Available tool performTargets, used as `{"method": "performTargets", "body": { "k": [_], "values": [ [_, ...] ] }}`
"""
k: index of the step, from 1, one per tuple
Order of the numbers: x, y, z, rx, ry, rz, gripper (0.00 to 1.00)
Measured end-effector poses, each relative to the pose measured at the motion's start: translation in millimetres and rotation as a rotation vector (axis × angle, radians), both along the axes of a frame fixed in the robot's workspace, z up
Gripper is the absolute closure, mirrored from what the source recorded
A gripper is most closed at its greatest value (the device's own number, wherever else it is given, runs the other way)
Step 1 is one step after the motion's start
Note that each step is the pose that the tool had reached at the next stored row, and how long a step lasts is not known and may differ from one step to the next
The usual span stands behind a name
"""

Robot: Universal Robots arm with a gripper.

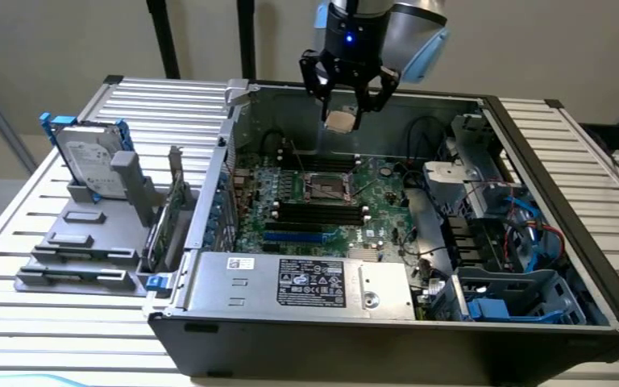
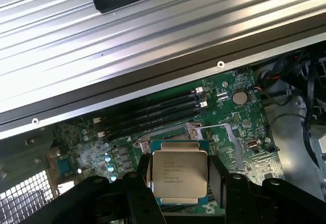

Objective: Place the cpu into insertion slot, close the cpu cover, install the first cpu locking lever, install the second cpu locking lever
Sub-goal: 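Place the cpu into insertion slot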

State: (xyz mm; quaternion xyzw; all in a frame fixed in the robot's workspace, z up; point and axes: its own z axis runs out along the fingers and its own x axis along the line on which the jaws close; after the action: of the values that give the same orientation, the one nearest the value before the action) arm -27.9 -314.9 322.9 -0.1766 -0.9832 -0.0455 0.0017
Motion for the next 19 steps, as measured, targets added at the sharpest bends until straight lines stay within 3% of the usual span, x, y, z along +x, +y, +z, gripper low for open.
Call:
{"method": "performTargets", "body": {
  "k": [19],
  "values": [
    [0.0, 0.0, -4.7, 0.0000, 0.0000, -0.346, 0.45]
  ]
}}
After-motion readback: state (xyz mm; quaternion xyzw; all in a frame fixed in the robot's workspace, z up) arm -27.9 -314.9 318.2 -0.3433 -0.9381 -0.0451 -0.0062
